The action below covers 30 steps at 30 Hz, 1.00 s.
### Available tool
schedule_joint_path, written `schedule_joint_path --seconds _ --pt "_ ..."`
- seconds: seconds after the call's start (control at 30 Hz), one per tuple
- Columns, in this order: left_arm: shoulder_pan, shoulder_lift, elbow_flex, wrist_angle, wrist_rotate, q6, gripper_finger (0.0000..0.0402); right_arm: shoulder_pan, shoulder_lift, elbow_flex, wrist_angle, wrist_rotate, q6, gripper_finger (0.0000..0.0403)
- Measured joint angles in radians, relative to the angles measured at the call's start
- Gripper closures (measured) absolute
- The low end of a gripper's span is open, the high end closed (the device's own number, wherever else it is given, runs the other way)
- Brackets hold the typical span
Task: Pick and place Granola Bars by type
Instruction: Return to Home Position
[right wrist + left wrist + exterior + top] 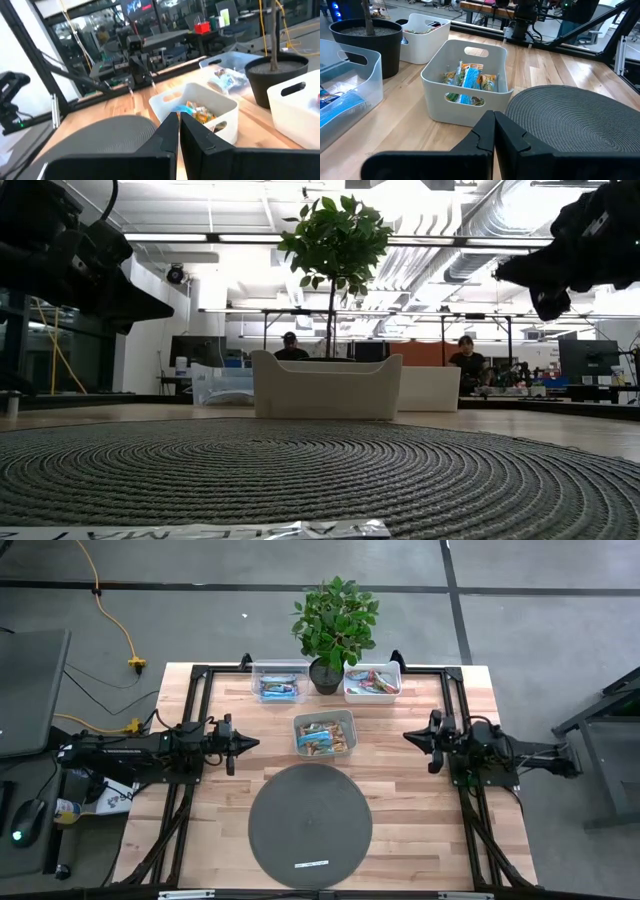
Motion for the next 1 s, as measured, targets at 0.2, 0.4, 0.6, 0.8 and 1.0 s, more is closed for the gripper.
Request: schedule_joint_path --seconds 0.2,0.4,0.6,0.8,1.0 --pt "0.000 0.000 0.000 0.000 0.000 0.000 0.0401 0.002 0.000 0.000 -0.013 0.000 -0.027 0.0403" --pt "0.000 0.000 0.000 0.000 0.000 0.000 0.0401 0.002 0.000 0.000 -0.017 0.003 -0.028 0.0403" --pt "0.000 0.000 0.000 0.000 0.000 0.000 0.0401 0.002 0.002 0.000 -0.043 0.015 -0.001 0.0403" --pt "0.000 0.000 0.000 0.000 0.000 0.000 0.0401 0.002 0.006 0.002 -0.076 0.062 0.024 0.0403" --pt "0.000 0.000 0.000 0.000 0.000 0.000 0.0401 0.002 0.066 0.002 -0.077 0.057 0.041 0.0402"
